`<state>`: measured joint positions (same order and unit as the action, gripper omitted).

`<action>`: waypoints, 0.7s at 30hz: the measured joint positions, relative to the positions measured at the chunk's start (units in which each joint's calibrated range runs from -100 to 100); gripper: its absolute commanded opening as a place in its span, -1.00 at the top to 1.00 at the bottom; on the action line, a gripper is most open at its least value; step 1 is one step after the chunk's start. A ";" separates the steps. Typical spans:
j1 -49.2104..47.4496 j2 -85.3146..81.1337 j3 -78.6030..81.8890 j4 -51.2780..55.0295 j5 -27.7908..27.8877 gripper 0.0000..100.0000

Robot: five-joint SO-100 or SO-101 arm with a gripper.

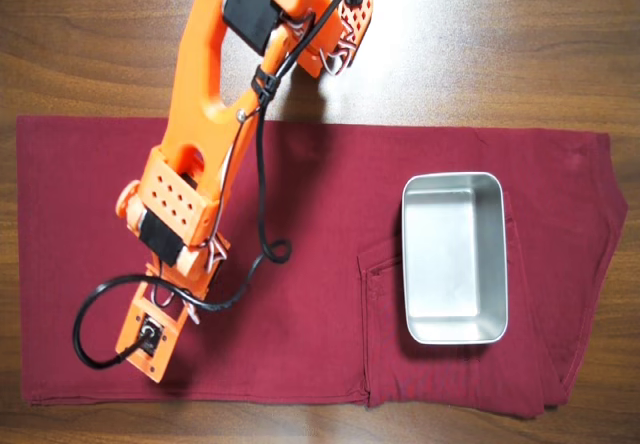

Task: Grab the cube

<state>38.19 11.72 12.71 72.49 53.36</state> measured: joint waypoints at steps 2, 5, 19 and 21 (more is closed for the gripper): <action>-0.50 -0.26 -0.46 -0.19 0.10 1.00; -3.59 -6.51 -3.22 1.97 1.56 1.00; -77.87 -29.25 1.93 8.08 -10.70 1.00; -78.36 -26.56 1.93 8.08 -11.53 1.00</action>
<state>-40.18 -14.84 14.64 80.56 41.83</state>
